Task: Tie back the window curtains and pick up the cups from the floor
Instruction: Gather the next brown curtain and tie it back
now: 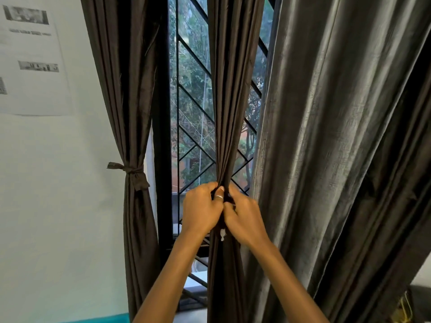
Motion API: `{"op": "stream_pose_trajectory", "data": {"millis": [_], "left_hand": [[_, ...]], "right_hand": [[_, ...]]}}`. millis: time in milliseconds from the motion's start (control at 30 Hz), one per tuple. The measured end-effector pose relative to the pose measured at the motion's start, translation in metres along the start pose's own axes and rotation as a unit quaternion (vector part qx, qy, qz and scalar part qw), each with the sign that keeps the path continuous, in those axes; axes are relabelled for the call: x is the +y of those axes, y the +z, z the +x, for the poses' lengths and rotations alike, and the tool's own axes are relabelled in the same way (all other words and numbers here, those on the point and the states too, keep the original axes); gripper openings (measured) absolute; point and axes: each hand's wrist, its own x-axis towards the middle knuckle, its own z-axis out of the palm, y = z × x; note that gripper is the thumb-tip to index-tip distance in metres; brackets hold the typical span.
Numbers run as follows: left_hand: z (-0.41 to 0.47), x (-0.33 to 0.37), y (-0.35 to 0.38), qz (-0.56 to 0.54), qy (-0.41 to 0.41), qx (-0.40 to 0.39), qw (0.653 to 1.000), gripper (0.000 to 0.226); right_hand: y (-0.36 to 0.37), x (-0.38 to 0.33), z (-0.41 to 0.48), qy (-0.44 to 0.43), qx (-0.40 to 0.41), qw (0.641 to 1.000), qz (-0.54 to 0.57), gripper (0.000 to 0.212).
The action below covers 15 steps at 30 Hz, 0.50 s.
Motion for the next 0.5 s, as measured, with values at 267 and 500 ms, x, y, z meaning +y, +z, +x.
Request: {"op": "stream_pose_trajectory", "data": {"millis": [267,500], "left_hand": [[0.001,-0.004,-0.006,-0.129,-0.049,-0.116,0.984,0.008],[0.004,0.007,-0.021,-0.206,-0.095,-0.185,0.956,0.023]], "right_hand": [[-0.022,0.020,0.027,0.074,-0.033,0.982,0.169,0.031],[-0.049,0.015,0.044,0.114,-0.216,0.947,0.211,0.055]]}}
